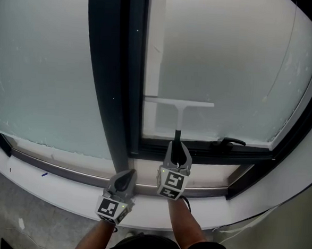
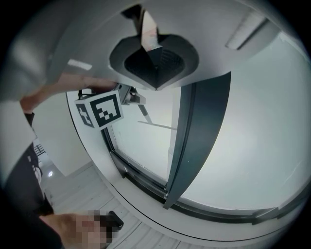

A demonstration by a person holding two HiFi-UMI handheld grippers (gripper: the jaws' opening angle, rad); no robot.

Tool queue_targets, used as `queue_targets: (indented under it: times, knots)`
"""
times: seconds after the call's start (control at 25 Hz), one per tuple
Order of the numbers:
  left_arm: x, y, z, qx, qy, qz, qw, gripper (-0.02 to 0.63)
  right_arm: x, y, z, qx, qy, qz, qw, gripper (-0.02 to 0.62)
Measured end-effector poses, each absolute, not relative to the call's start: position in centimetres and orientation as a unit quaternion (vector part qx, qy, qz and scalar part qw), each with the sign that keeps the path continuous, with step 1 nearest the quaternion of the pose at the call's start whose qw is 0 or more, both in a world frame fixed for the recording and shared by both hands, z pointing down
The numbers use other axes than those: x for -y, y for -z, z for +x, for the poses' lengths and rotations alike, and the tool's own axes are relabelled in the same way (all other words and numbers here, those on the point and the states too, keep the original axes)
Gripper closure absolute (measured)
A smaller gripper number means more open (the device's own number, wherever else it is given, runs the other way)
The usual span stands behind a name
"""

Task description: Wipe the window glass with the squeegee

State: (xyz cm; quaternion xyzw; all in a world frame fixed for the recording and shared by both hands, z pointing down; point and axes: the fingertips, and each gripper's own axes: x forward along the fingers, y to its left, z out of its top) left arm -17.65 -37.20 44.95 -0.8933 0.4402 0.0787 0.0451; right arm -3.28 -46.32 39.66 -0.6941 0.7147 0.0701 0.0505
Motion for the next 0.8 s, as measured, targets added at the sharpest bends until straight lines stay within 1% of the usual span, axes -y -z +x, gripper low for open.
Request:
queue_targets:
  times: [0.6, 0.8]
  knots:
    - [38.5, -46.1, -17.2, -0.445, -0.068, -0.892, 0.037, 0.607, 45.3, -42.5, -4.0, -0.721, -0.037, -0.689, 0.058, 0.5]
    - [38.4, -46.0, -16.9, -0.441, -0.063, -0.895, 0.033, 0.607, 44.9, -43.6, -4.0, -0.721, -0.032, -0.691, 0.05, 0.5]
